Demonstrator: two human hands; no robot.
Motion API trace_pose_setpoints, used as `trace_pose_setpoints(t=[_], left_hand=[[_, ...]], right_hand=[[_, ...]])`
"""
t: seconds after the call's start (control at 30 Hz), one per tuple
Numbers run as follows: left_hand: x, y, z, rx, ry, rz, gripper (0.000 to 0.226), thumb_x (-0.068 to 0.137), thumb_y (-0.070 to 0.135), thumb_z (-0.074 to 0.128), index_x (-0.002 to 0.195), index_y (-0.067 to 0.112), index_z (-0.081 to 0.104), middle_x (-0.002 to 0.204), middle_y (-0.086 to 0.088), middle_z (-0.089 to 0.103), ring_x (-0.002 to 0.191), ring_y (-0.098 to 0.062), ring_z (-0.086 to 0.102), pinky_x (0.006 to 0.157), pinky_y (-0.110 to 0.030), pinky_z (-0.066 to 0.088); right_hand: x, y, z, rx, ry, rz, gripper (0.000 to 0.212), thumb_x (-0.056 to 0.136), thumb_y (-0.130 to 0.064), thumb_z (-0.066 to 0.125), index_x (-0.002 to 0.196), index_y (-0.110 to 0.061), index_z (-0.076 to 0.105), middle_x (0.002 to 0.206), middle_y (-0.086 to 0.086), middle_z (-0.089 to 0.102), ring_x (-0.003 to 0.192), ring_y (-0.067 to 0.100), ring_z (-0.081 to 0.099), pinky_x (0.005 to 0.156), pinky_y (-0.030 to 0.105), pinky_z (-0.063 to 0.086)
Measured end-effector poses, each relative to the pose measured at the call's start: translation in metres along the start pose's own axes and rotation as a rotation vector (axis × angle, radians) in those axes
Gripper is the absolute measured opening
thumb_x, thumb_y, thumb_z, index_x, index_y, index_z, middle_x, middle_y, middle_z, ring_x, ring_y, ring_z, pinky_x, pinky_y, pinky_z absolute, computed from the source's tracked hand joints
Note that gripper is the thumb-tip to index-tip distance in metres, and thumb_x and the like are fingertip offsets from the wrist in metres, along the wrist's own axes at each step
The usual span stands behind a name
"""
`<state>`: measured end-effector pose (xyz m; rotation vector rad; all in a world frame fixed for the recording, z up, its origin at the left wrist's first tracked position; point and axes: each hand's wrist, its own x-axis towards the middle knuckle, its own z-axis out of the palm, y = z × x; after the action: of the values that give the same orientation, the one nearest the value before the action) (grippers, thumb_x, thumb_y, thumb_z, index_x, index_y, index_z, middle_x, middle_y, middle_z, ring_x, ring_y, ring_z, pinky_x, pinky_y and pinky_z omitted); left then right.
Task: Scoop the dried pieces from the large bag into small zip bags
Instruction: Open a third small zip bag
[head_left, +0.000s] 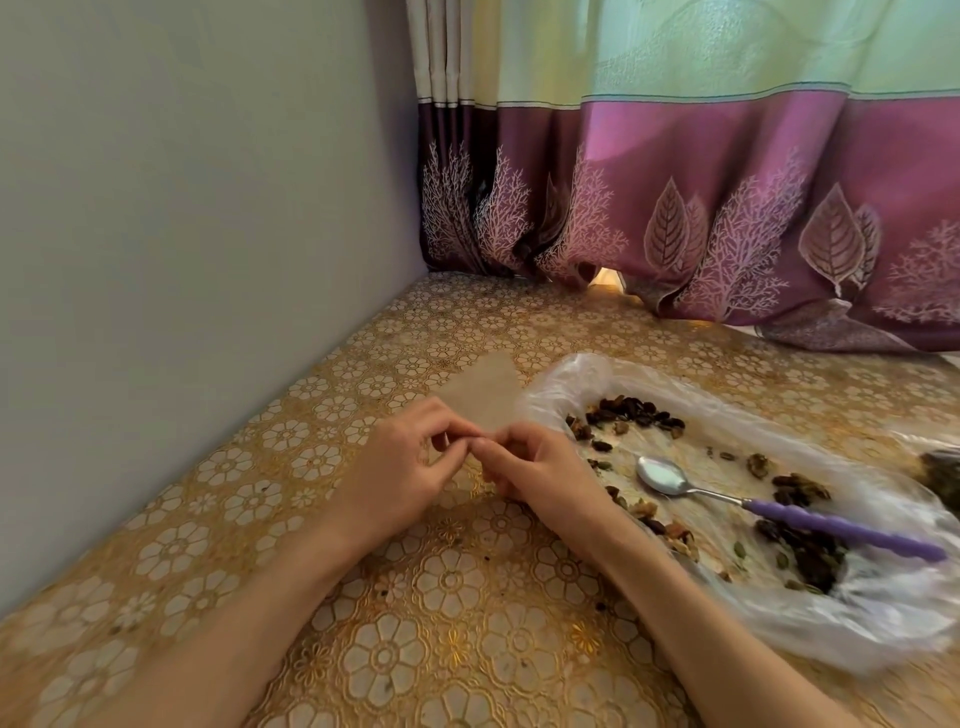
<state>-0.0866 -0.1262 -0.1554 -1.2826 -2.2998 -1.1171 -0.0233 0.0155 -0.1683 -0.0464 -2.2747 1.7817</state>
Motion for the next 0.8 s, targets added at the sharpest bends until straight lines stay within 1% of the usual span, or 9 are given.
trace_pose_setpoints(t=[0.1,0.2,0.3,0.5,0.57,0.6,0.67,0.73,0.8], left_hand=[[0.000,0.000,-0.001,0.048,0.025,0.018,0.004,0.083,0.011,0.066,0.085,0.013,0.069,0.077,0.008,0.059,0.072,-0.006,0.054,0.067,-0.010,0.039],[0.000,0.000,0.000,0.107,0.039,0.037,0.003,0.084,0.014,0.064,0.082,0.013,0.066,0.076,0.012,0.056,0.074,0.000,0.052,0.070,-0.012,0.040],[0.000,0.000,0.001,0.151,0.039,0.042,0.003,0.085,0.014,0.064,0.083,0.014,0.065,0.075,0.014,0.052,0.075,0.003,0.049,0.072,-0.011,0.039],[0.000,-0.002,0.000,0.105,0.014,-0.012,0.004,0.084,0.016,0.064,0.083,0.014,0.067,0.078,0.007,0.060,0.080,-0.006,0.052,0.076,-0.010,0.036],[0.000,-0.002,0.000,0.099,0.016,-0.028,0.004,0.085,0.015,0.064,0.083,0.013,0.067,0.078,0.005,0.060,0.080,-0.008,0.052,0.074,-0.012,0.038],[0.000,-0.001,0.000,0.094,0.032,-0.035,0.004,0.085,0.015,0.063,0.084,0.013,0.066,0.078,0.005,0.060,0.078,-0.007,0.052,0.072,-0.012,0.038],[0.001,0.002,-0.001,0.081,0.105,-0.045,0.004,0.087,0.013,0.060,0.085,0.013,0.065,0.078,0.005,0.059,0.072,-0.004,0.052,0.067,-0.012,0.040],[0.002,0.004,-0.004,0.103,0.201,-0.033,0.005,0.088,0.010,0.058,0.087,0.010,0.063,0.078,0.002,0.058,0.069,-0.006,0.054,0.066,-0.017,0.044],[0.001,0.004,-0.009,0.140,0.254,-0.006,0.004,0.087,0.007,0.058,0.088,0.007,0.062,0.077,0.000,0.059,0.066,-0.009,0.055,0.065,-0.020,0.046]], right_hand=[[0.000,0.001,0.000,-0.030,-0.020,-0.029,0.012,0.093,-0.022,0.057,0.085,-0.015,0.063,0.067,-0.006,0.060,0.054,-0.002,0.050,0.056,0.013,0.040],[0.000,0.002,0.002,-0.063,-0.012,-0.068,0.013,0.093,-0.022,0.056,0.082,-0.020,0.064,0.065,-0.007,0.059,0.054,-0.005,0.051,0.058,0.015,0.041],[0.000,0.002,0.003,-0.087,-0.011,-0.079,0.016,0.094,-0.020,0.055,0.080,-0.023,0.062,0.066,-0.008,0.059,0.054,-0.006,0.051,0.058,0.013,0.043],[-0.001,0.001,0.003,-0.213,-0.024,-0.091,0.021,0.094,-0.018,0.055,0.076,-0.029,0.057,0.067,-0.010,0.057,0.054,-0.008,0.048,0.059,0.009,0.040],[-0.001,0.001,0.003,-0.238,-0.022,-0.084,0.021,0.094,-0.018,0.056,0.076,-0.029,0.057,0.068,-0.011,0.057,0.055,-0.008,0.049,0.058,0.008,0.040],[-0.001,0.001,0.004,-0.239,-0.009,-0.077,0.020,0.094,-0.019,0.056,0.076,-0.028,0.058,0.068,-0.011,0.057,0.056,-0.006,0.050,0.058,0.009,0.040],[0.000,0.002,0.005,-0.205,0.051,-0.053,0.019,0.092,-0.020,0.056,0.073,-0.022,0.059,0.065,-0.008,0.059,0.057,0.002,0.051,0.059,0.016,0.042],[0.001,0.003,0.006,-0.135,0.132,0.002,0.022,0.089,-0.019,0.057,0.068,-0.018,0.061,0.058,-0.008,0.059,0.052,0.004,0.051,0.057,0.023,0.044],[0.003,0.002,0.006,-0.041,0.201,0.076,0.022,0.088,-0.018,0.056,0.067,-0.015,0.061,0.052,-0.008,0.058,0.046,0.004,0.049,0.054,0.024,0.043]])
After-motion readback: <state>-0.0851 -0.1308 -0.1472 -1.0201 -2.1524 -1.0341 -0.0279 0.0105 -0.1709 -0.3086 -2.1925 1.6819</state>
